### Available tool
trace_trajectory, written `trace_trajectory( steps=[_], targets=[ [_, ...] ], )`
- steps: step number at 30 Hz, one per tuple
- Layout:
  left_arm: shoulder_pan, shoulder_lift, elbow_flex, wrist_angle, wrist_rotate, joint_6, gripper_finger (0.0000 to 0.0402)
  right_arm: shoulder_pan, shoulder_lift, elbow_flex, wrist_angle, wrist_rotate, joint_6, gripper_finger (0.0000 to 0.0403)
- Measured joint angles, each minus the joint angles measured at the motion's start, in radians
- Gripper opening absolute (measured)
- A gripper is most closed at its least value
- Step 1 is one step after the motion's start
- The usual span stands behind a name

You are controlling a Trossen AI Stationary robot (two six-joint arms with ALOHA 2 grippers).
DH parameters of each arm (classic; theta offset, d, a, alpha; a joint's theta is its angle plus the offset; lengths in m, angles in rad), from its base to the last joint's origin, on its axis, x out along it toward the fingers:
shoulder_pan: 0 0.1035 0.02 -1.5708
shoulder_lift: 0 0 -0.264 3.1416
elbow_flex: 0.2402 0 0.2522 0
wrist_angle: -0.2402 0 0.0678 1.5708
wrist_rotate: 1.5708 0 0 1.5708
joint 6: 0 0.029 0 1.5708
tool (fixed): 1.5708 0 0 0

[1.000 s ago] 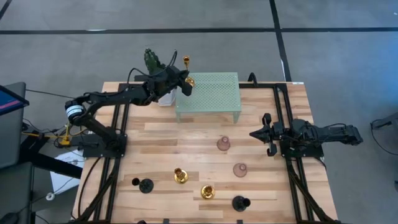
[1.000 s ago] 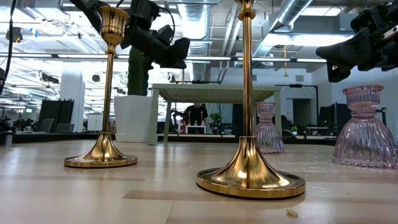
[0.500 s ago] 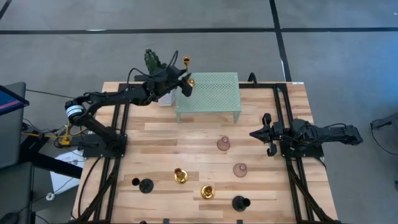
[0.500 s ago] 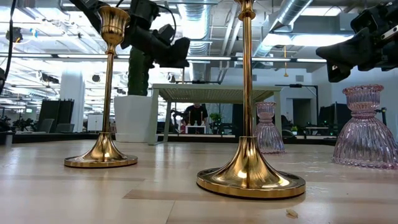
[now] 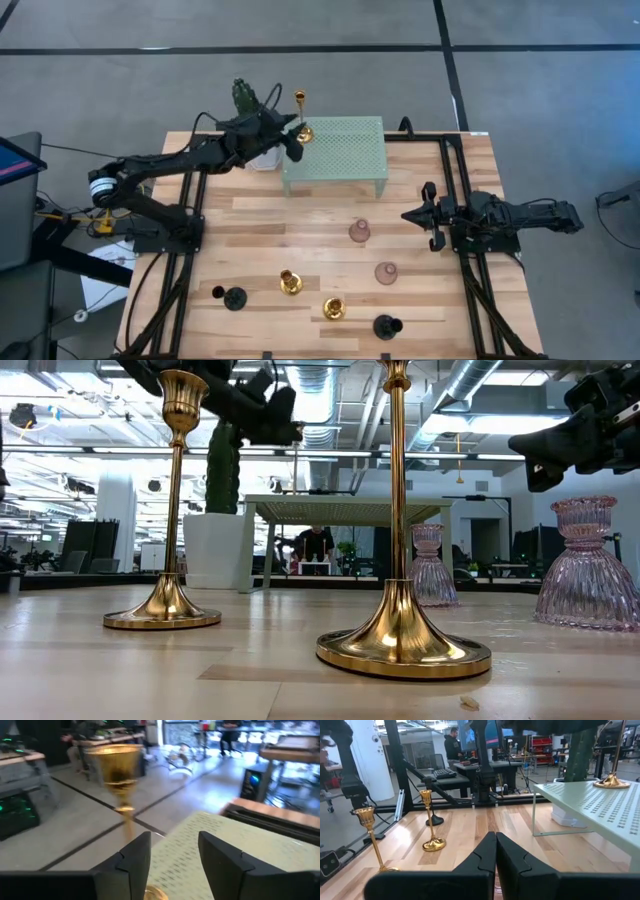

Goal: Pick & Place candle stick holders
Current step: Put the left black candle holder on the shelf

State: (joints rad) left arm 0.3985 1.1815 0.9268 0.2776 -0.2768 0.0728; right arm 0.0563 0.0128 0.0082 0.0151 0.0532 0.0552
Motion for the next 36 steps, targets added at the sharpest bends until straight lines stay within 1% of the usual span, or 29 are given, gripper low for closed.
trace_trajectory(
  steps=[4, 8, 11, 15, 23, 27, 30, 32, 34, 36],
  targets=[
    [-0.106, -0.062, 0.000, -0.147, 0.000, -0.001, 0.0153, 0.000, 0.000, 0.000, 0.000, 0.000, -0.005, 0.0000],
    [-0.254, -0.112, 0.000, -0.255, 0.002, 0.004, 0.0141, 0.000, 0.000, 0.000, 0.000, 0.000, -0.005, 0.0000],
    [-0.371, -0.152, 0.000, -0.340, 0.001, 0.068, 0.0132, 0.000, 0.000, 0.000, 0.000, 0.000, -0.005, 0.0000],
    [-0.506, -0.201, -0.022, -0.428, -0.004, 0.087, 0.0116, 0.000, 0.000, 0.000, 0.000, 0.000, -0.004, 0.0000],
    [-0.717, -0.306, -0.171, -0.436, -0.009, 0.083, 0.0083, 0.000, 0.000, 0.000, 0.000, 0.000, -0.003, 0.0000],
    [-0.780, -0.366, -0.247, -0.430, -0.032, 0.052, 0.0055, 0.000, 0.000, 0.000, 0.000, 0.000, -0.003, 0.0000],
    [-0.802, -0.402, -0.292, -0.413, -0.032, 0.050, 0.0031, 0.000, 0.000, 0.000, 0.000, 0.000, -0.003, 0.0000],
    [-0.813, -0.419, -0.325, -0.390, -0.009, 0.048, 0.0018, 0.000, 0.000, 0.000, 0.000, 0.000, -0.003, 0.0000],
    [-0.813, -0.429, -0.353, -0.355, 0.048, 0.044, 0.0007, 0.000, 0.000, 0.000, 0.000, 0.000, -0.003, 0.0000],
    [-0.813, -0.429, -0.390, -0.301, 0.102, 0.042, 0.0006, 0.000, 0.000, 0.000, 0.000, 0.000, -0.003, 0.0000]
  ],
)
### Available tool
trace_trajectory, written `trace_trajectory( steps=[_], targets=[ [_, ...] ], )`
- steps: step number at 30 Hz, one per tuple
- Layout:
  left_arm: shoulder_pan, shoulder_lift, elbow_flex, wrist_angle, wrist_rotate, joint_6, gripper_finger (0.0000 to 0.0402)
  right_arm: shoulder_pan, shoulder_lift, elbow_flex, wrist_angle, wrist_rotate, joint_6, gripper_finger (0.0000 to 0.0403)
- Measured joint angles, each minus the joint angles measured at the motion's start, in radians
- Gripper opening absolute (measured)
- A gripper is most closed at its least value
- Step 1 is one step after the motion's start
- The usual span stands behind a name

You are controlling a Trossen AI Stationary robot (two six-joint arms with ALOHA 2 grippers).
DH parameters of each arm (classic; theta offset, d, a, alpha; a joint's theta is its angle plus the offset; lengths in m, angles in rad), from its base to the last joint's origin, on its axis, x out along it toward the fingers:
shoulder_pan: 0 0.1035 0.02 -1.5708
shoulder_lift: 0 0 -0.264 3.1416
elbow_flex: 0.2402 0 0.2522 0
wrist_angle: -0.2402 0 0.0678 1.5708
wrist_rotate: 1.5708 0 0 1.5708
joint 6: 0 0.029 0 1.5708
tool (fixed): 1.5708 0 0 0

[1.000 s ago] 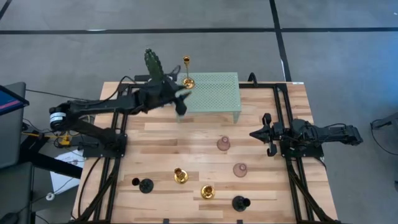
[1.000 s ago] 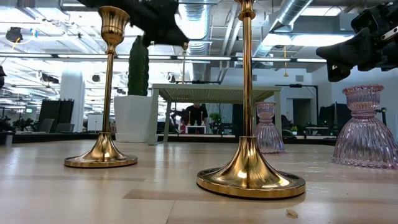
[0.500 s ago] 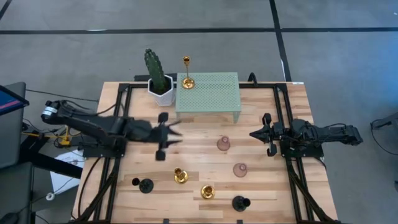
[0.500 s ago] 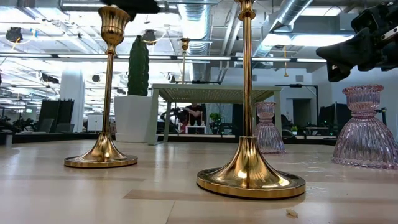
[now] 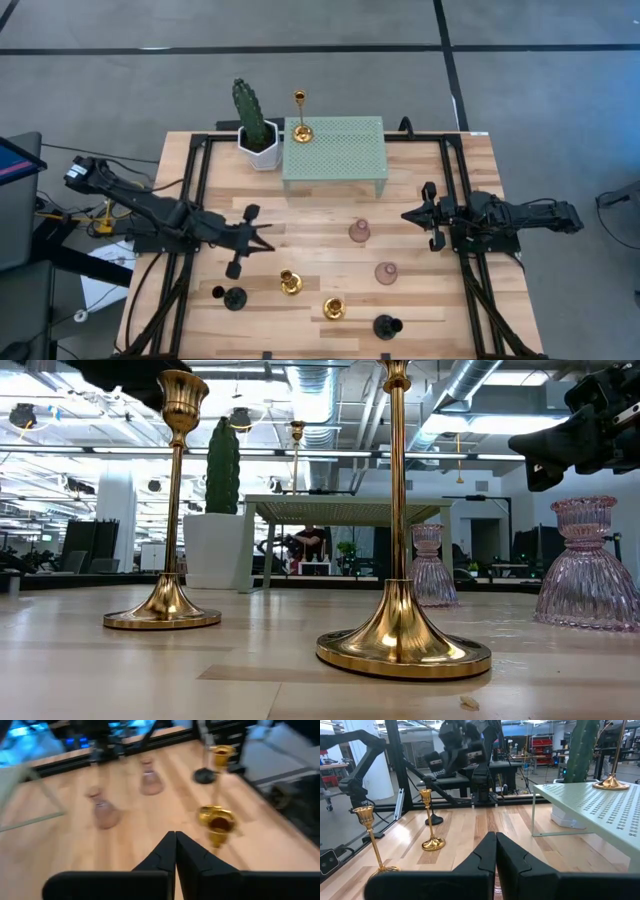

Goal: Pick & Place candle stick holders
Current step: Put the left black candle holder on the shelf

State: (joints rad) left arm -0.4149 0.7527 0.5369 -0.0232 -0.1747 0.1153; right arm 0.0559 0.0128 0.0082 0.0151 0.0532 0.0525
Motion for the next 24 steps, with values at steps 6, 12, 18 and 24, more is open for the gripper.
trace_trajectory(
  steps=[6, 12, 18, 24],
  targets=[
    [0.000, 0.001, -0.088, 0.037, 0.056, 0.000, 0.0008, 0.000, 0.000, 0.000, 0.000, 0.000, 0.000, 0.0000],
    [0.001, 0.001, -0.148, 0.084, 0.056, 0.003, 0.0006, 0.001, 0.000, 0.000, 0.000, 0.000, 0.000, 0.0000],
    [0.001, -0.055, -0.159, 0.050, 0.052, 0.039, 0.0005, 0.001, 0.000, 0.000, 0.000, 0.000, 0.000, 0.0000],
    [0.001, -0.197, -0.159, -0.071, 0.051, 0.060, 0.0005, 0.001, 0.000, 0.000, 0.000, 0.000, 0.000, 0.0000]
  ],
)
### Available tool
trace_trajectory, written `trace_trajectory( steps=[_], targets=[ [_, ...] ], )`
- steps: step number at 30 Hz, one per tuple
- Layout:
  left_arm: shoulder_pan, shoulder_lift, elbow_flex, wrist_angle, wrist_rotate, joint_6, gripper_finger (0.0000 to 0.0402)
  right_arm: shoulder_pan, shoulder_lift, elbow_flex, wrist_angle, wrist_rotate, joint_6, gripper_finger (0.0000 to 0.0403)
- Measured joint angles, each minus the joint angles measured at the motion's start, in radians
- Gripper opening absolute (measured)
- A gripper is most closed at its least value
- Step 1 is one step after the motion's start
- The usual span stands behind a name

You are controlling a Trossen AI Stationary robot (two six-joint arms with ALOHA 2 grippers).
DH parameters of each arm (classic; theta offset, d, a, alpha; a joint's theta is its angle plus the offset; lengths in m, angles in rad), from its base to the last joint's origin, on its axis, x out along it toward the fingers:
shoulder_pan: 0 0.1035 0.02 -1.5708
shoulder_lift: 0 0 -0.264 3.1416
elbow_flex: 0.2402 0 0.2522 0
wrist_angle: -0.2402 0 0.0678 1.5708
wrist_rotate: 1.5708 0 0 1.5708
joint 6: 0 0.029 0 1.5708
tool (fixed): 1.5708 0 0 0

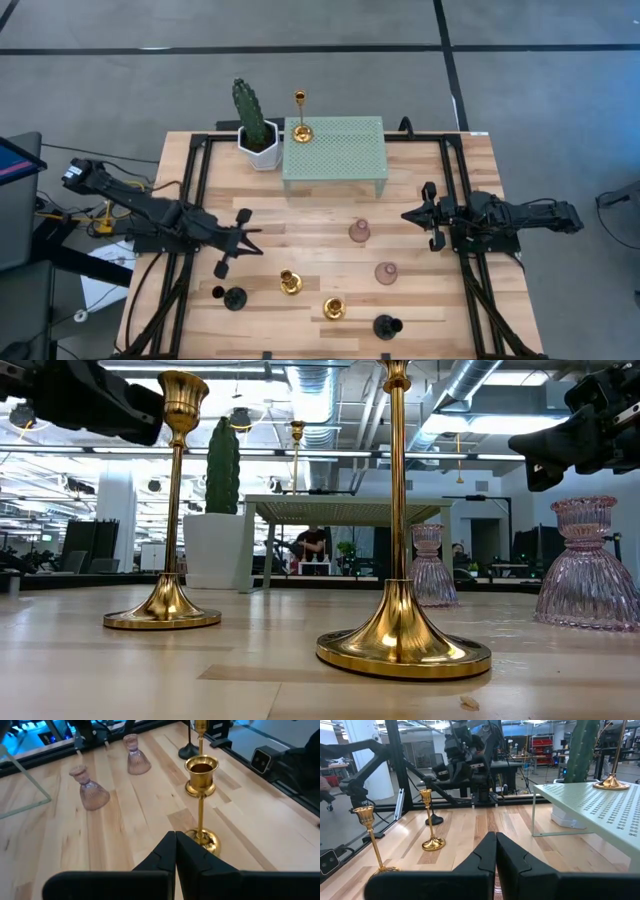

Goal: Pick & Place candle stick holders
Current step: Put the left black candle holder on the shelf

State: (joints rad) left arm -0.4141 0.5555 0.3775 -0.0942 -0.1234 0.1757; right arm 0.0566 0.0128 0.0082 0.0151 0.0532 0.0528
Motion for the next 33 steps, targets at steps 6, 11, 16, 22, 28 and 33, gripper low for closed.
trace_trajectory(
  steps=[6, 11, 16, 22, 28, 33],
  targets=[
    [0.000, -0.161, 0.000, -0.181, 0.051, -0.034, 0.0006, 0.000, 0.000, 0.000, 0.000, 0.000, 0.000, 0.0000],
    [0.000, -0.254, 0.000, -0.276, 0.166, -0.061, 0.0006, 0.000, 0.000, 0.000, 0.000, 0.000, 0.000, 0.0000],
    [0.000, -0.294, 0.000, -0.354, 0.310, -0.066, 0.0006, 0.000, 0.000, 0.000, 0.000, 0.000, 0.000, 0.0000],
    [0.000, -0.300, 0.000, -0.353, 0.312, -0.088, 0.0006, 0.000, 0.000, 0.000, 0.001, 0.000, 0.001, 0.0000],
    [0.000, -0.300, 0.000, -0.340, 0.306, -0.136, 0.0006, 0.000, 0.000, 0.000, 0.004, 0.001, 0.035, 0.0000],
    [0.000, -0.300, 0.000, -0.295, 0.296, -0.374, 0.0005, -0.001, 0.000, 0.000, 0.004, 0.002, 0.035, 0.0000]
  ],
)
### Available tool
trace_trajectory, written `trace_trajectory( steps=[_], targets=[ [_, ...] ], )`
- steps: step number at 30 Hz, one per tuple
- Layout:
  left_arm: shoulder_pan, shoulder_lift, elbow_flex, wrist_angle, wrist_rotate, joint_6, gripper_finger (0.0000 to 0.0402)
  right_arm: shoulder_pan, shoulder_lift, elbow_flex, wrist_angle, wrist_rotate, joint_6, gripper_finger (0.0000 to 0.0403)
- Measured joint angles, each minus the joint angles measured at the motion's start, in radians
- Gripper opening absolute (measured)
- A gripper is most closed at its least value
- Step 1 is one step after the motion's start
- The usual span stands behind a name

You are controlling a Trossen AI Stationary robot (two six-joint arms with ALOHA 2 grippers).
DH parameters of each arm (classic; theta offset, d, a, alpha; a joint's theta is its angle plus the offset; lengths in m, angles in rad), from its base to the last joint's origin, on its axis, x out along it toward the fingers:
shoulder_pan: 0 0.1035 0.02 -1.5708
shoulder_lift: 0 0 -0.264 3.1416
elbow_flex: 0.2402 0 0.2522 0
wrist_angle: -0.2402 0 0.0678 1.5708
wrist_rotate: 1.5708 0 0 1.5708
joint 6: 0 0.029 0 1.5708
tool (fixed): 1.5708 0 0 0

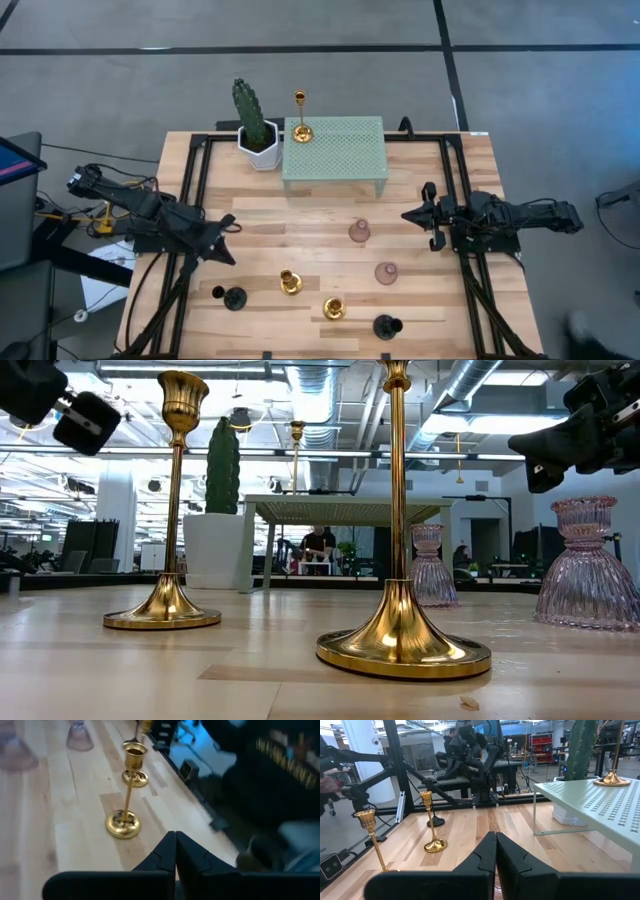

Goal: Pick & Place candle stick holders
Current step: Put the left black candle holder on the shelf

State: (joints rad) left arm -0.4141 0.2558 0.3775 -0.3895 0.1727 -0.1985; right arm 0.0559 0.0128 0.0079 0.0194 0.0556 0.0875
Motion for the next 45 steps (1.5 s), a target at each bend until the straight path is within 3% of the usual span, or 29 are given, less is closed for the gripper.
trace_trajectory(
  steps=[8, 12, 19, 26, 30, 35, 41, 45],
  targets=[
    [0.000, 0.028, 0.048, 0.017, -0.057, -0.310, 0.0005, 0.000, 0.000, 0.000, 0.004, 0.035, -0.008, 0.0000],
    [0.000, 0.066, 0.122, 0.023, -0.049, -0.293, 0.0005, 0.000, 0.000, 0.000, 0.004, 0.037, -0.008, 0.0000],
    [0.000, 0.218, 0.166, 0.038, -0.135, -0.219, 0.0005, 0.005, 0.000, 0.000, 0.006, 0.050, -0.008, 0.0000],
    [-0.033, 0.394, 0.167, 0.049, -0.030, -0.292, 0.0005, 0.018, 0.000, 0.000, 0.006, 0.050, -0.008, 0.0000],
    [-0.057, 0.429, 0.207, 0.049, -0.030, -0.435, 0.0005, 0.018, 0.000, 0.000, 0.006, 0.050, -0.008, 0.0000],
    [-0.071, 0.433, 0.308, 0.053, -0.014, -0.457, 0.0005, 0.018, 0.000, 0.000, 0.006, 0.050, -0.008, 0.0000],
    [-0.071, 0.432, 0.342, 0.139, 0.180, -0.331, 0.0006, 0.018, 0.000, 0.000, 0.006, 0.050, -0.008, 0.0000],
    [-0.071, 0.440, 0.342, 0.193, 0.177, -0.205, 0.0006, 0.018, 0.000, 0.000, 0.005, 0.050, -0.010, 0.0000]
  ],
)
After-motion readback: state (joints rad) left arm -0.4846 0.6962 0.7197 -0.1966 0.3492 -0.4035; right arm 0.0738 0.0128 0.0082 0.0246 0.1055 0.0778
